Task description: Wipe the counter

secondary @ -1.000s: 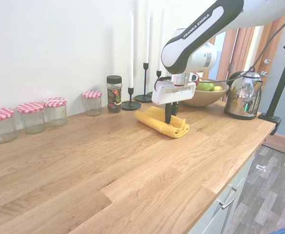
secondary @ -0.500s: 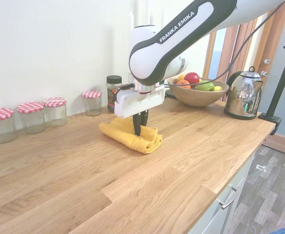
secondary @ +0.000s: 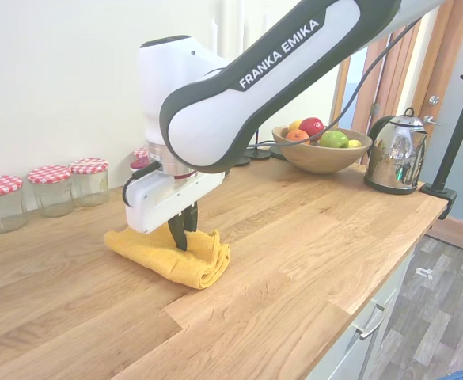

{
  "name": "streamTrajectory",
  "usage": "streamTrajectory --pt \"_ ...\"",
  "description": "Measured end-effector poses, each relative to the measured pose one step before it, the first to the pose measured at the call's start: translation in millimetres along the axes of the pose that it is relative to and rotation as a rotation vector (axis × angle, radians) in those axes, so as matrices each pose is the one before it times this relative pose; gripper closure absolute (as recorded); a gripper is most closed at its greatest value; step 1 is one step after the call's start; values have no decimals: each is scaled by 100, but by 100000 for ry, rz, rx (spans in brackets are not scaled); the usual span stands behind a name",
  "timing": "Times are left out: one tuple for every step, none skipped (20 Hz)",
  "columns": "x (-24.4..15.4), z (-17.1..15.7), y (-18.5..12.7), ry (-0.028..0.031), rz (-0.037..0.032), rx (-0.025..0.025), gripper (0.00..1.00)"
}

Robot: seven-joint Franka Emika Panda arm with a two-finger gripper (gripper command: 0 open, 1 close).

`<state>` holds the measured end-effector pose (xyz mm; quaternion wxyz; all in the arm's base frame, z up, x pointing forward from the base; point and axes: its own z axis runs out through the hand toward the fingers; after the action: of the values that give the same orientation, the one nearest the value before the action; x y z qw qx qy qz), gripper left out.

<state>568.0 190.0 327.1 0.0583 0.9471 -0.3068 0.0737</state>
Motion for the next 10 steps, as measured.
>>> streamTrajectory --pt "-749 -89 -425 1222 -1087 -439 100" --pt "-486 -78 -262 916 -671 -310 100" --pt "-210 -45 -118 330 -207 -126 100" --pt "-12 -10 -6 34 32 -12 100" --pt "72 3 53 -216 386 81 100" --pt "170 8 123 -538 923 209 100" --pt "217 17 156 -750 1126 291 100" --pt "332 13 232 -1221 1427 565 100" --pt "617 67 448 -1600 1715 600 100" --pt "992 125 744 -1556 1551 491 100"
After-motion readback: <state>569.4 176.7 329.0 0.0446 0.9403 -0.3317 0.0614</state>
